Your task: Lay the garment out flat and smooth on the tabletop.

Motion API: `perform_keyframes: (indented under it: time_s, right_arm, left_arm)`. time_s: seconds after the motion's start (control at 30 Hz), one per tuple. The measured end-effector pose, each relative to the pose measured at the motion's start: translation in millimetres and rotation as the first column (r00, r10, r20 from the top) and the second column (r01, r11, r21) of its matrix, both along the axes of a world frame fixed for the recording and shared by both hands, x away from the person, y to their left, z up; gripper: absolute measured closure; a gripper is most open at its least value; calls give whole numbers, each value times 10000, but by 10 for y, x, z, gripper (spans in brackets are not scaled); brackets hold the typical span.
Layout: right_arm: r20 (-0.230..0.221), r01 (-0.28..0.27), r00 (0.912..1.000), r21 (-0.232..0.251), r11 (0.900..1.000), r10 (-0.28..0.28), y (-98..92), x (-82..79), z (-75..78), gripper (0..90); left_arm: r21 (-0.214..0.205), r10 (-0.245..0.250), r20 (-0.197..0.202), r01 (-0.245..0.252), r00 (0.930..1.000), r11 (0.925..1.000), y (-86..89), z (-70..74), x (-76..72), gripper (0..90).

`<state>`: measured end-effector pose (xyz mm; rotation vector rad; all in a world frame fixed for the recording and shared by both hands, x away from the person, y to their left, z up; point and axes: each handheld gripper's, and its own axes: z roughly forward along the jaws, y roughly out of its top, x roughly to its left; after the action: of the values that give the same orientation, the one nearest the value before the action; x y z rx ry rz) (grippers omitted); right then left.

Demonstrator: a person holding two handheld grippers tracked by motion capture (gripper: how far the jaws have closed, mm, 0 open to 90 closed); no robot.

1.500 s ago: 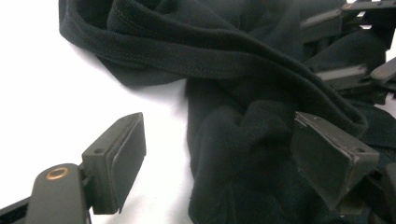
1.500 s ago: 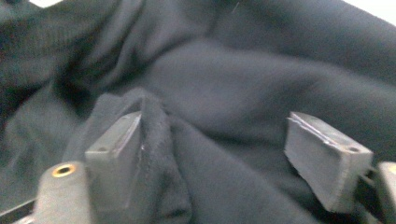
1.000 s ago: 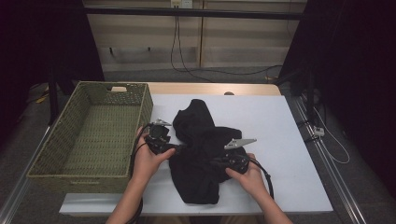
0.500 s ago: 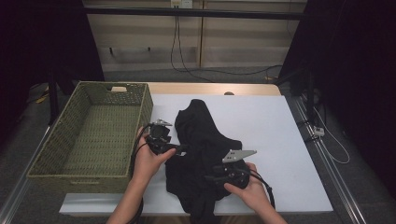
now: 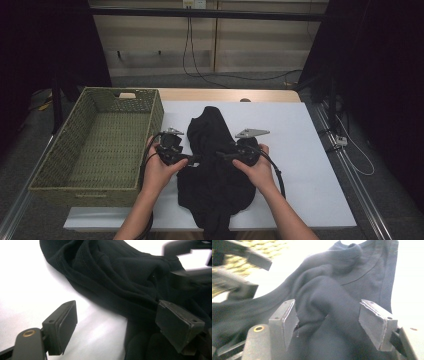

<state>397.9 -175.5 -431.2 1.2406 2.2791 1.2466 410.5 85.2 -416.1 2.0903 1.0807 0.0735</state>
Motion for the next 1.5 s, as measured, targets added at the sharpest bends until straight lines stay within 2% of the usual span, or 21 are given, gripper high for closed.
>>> perform_keyframes:
  time_s: [0.17,0.23,0.27,0.3,0.33,0.37,0.4,0.43,0.5,0.6,0.83,1.0,1.13,1.23,1.27,1.33,1.37,1.5]
  right_arm:
    - [85,68,9999,-477,9988,-64,109,213,-63,315]
    - [-102,-62,9999,-612,9981,56,144,271,-114,346]
    - [-282,-160,9995,-808,9966,137,163,288,-145,396]
    - [-595,-335,9978,-1011,9943,276,184,297,-181,525]
    - [-864,-616,9949,-1017,9929,529,202,292,-220,613]
    - [-766,-734,9949,-997,9923,659,208,274,-251,659]
    - [-740,-784,9947,-965,9922,714,199,251,-253,757]
    - [-974,-907,9918,-749,9931,832,184,231,-252,815]
    - [-1248,-936,9883,-459,9945,873,146,169,-251,845]
    - [-1196,-1247,9858,-536,9907,1176,119,22,-242,849]
    - [-1079,-1456,9838,-186,9892,1428,38,-401,-256,848]
    - [-1046,-1697,9805,-208,9853,1666,19,-647,-241,847]
    - [-1199,-1986,9734,-187,9799,1950,50,-782,-222,847]
    - [-1376,-2434,9611,-131,9698,2394,94,-874,-201,840]
    - [-1386,-2495,9596,-175,9682,2448,106,-895,-192,830]
    - [-1145,-2440,9644,-384,9690,2383,113,-912,-171,743]
    - [-1060,-2275,9692,-409,9729,2222,105,-906,-160,661]
    - [-930,-1756,9796,337,9839,1780,2,-804,-69,456]
  left_arm:
    - [-50,57,6,-57,10000,10000,-7,-18,2,178]
    - [-54,55,-1,-55,10000,10000,-8,-18,4,178]
    - [-71,46,-18,-46,10000,10000,-7,-17,5,178]
    - [-85,52,-20,-52,10000,10000,-7,-15,5,178]
    - [-80,36,-19,-36,10000,10000,-6,-11,6,178]
    - [-100,21,-48,-21,10000,9999,-2,-4,6,178]
    - [-97,42,-7,-42,10000,9999,1,-1,6,178]
    - [-72,25,29,-25,10000,10000,9,3,8,178]
    - [-72,62,60,-61,10000,10000,10,7,5,178]
    - [-70,-45,37,45,10000,10000,4,13,1,178]
    - [-97,31,189,-29,9998,9999,-16,39,-12,177]
    - [-37,-34,194,35,9998,10000,-47,35,-16,177]
    - [8,-85,183,85,9998,10000,-53,27,-13,178]
    - [-7,-65,161,65,9998,10000,-49,26,-9,178]
    - [-8,-71,156,71,9999,10000,-45,26,-7,178]
    - [-15,-60,180,60,9998,10000,-45,28,-9,178]
    - [-43,-72,184,72,9998,10000,-45,31,-9,178]
    - [-128,-158,193,160,9997,9998,-67,38,-10,177]
